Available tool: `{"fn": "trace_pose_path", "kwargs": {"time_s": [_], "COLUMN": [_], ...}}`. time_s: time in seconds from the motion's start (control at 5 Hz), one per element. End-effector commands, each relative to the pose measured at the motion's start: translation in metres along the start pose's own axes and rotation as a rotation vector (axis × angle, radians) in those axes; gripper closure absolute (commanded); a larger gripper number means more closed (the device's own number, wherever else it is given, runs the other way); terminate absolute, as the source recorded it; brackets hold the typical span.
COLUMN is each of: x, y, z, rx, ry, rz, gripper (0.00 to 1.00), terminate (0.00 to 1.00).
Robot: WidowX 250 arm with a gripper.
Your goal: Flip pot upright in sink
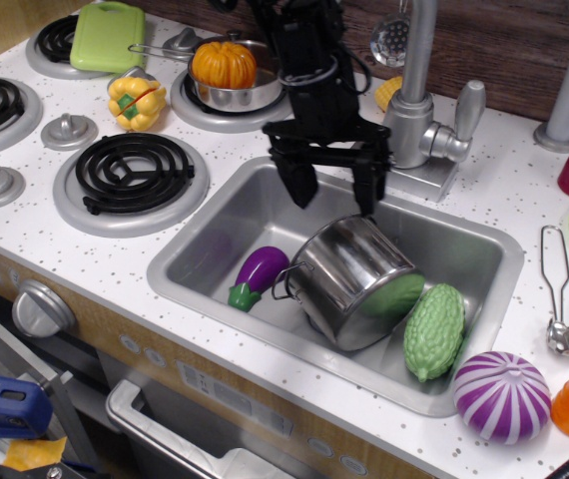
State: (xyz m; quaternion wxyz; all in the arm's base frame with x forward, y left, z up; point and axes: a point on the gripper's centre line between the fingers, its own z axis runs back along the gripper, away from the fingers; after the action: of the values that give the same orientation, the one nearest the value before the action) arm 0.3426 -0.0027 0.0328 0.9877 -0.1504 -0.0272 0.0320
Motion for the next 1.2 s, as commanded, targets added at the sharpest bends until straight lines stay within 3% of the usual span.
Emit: {"fn": "trace_pose_path", "kwargs": {"time_s": [0.0, 0.8, 1.0], "x": [0.005, -0.021, -0.026], "y": [0.002, -0.018, -0.025], "z": [0.006, -0.022, -0.025], "rx": [-0.084, -0.181, -0.188], "ry": [-0.031, -0.094, -0.116], "rz": [0.038, 0.160, 0.183], "gripper": [0.00, 0.00, 1.00], "terminate": [0.00, 0.00, 0.00]}}
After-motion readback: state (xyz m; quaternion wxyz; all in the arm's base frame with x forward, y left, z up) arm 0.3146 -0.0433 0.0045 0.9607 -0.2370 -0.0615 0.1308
